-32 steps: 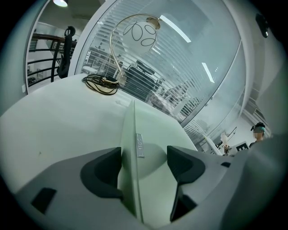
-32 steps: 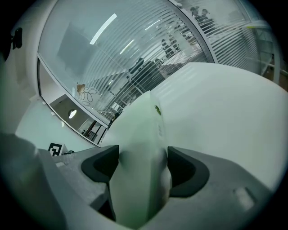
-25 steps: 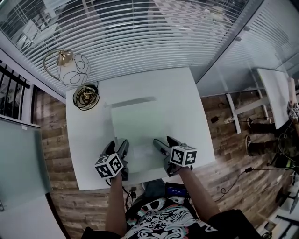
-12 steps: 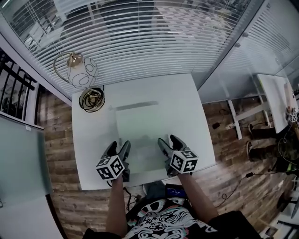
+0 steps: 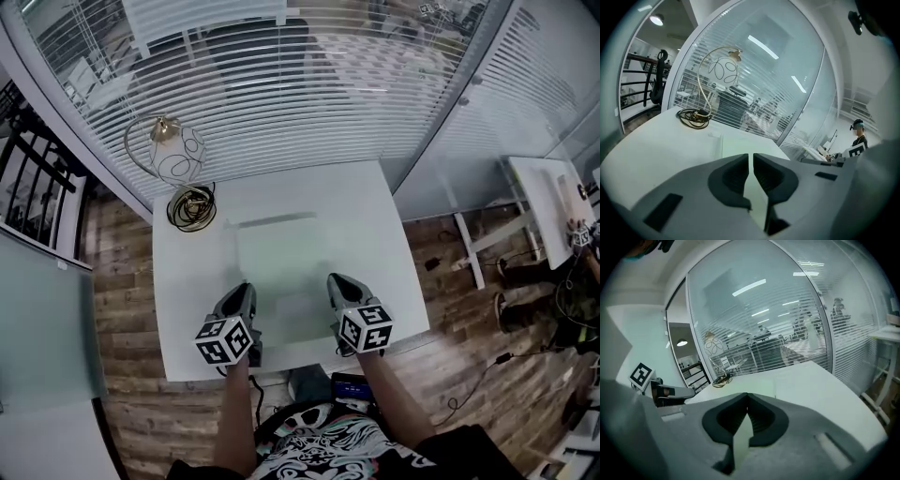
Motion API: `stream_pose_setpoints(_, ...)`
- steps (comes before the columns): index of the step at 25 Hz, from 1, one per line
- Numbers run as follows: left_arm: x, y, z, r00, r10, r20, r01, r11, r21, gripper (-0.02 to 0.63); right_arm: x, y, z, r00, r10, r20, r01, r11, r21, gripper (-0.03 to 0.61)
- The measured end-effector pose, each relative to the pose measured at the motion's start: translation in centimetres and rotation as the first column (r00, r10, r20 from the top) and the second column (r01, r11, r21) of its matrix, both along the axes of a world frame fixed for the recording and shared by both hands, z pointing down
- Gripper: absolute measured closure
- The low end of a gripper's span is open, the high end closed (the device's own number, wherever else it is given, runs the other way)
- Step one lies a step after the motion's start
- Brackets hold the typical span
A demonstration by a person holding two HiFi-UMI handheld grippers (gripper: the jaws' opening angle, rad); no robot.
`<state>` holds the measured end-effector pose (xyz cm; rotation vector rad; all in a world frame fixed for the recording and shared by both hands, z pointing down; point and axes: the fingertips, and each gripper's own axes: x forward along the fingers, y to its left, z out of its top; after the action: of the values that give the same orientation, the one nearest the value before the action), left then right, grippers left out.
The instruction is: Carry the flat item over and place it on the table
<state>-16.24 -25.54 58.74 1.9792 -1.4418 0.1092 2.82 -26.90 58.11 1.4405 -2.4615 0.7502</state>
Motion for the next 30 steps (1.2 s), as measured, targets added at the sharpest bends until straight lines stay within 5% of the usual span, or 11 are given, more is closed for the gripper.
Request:
stream_pose_setpoints(8,1.0,0.4,-2.5,1.000,0.018,0.002,-0.018,0.999,0.051,0.606,-1.1,0.3,-1.3,0.993,-0.010,-0.121,0.016,0.999,0.051,0.572)
stream_pose_setpoints(16,0.6,0.8,-4.8,0.999,-0.023,-0.026,0.026,0.994,0.111,0.606,-2.1,1.2,-4.3,0.999,0.010,-0.036,-0.007,0.996,0.088,0.572)
stream_pose_setpoints(21,-0.2,1.6,-7.3,0.983,-0.066,-0.172,0.086,0.990,0.111,0.607,-3.1,3.0,-7.6,0.999,-0.026,0.047,0.018,0.986,0.164,0.572)
stream_pose_setpoints(24,-0.1,2.3,-8.8,0.992,-0.051,-0.115,0.069,0.985,0.158,0.607,-2.8,3.8,-8.2,0.997,-0.012,0.076,-0.001,0.987,0.162,0.572)
stream_pose_setpoints(30,0.2,4.2,-11.2,0.998,-0.052,0.029,0.043,0.963,0.267,0.606,-1.9,4.6,-8.8,0.997,0.045,-0.069,-0.031,0.980,0.198,0.572)
